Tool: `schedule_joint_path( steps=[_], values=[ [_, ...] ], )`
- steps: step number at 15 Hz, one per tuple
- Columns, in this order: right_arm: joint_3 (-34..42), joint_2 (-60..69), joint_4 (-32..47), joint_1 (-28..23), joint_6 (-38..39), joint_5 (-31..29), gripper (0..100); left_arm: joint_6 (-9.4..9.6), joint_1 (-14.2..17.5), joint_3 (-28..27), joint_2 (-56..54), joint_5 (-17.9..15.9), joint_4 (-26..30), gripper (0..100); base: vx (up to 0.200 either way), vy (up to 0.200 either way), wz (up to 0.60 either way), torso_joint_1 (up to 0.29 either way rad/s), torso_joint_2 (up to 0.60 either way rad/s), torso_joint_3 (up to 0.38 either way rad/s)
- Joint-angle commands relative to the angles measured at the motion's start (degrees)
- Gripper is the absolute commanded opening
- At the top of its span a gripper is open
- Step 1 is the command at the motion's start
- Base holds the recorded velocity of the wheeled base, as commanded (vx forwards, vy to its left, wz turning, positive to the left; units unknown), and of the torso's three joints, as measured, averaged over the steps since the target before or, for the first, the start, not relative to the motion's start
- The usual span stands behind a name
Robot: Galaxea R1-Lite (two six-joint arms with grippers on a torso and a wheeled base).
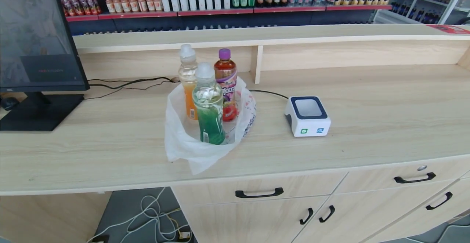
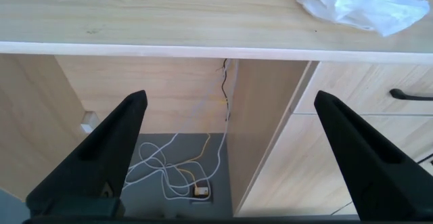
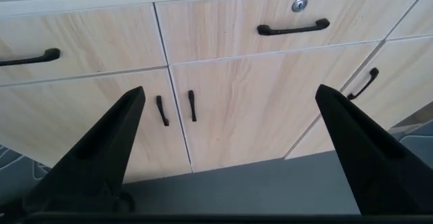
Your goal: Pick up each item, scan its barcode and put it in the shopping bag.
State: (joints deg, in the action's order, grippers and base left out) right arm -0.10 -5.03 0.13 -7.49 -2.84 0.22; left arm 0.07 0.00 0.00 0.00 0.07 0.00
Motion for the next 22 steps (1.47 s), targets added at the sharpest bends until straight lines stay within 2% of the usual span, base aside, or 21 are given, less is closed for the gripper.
schedule_joint_path(
  steps=[1, 5, 8, 20, 22],
  values=[
    [0.01, -0.41, -0.13, 0.01, -0.76, 0.04, 100, -0.07, -0.09, 0.00, 0.00, 0.01, 0.00, 100, 0.000, -0.200, 0.00, 0.002, 0.00, 0.002],
    [0.01, -0.41, -0.22, 0.01, -1.82, 0.04, 100, -0.07, -0.09, -0.09, 0.00, 0.01, 0.00, 100, 0.000, -0.200, 0.00, 0.002, 0.00, 0.002],
    [0.01, -0.33, -0.31, 0.01, -2.17, 0.04, 100, -0.16, -0.09, -0.09, 0.00, 0.01, 0.00, 100, 0.000, -0.200, 0.60, 0.001, 0.00, 0.001],
    [0.01, -0.33, -0.05, 0.01, -0.41, -0.04, 100, -0.07, -0.09, -0.09, 0.00, 0.01, 0.00, 100, 0.000, -0.200, 0.00, 0.004, 0.00, 0.003],
    [0.01, -0.33, -0.05, 0.01, -0.41, -0.04, 100, -0.07, -0.09, -0.09, 0.00, 0.01, 0.00, 100, 0.000, 0.000, 0.00, 0.000, 0.00, 0.000]
  ],
)
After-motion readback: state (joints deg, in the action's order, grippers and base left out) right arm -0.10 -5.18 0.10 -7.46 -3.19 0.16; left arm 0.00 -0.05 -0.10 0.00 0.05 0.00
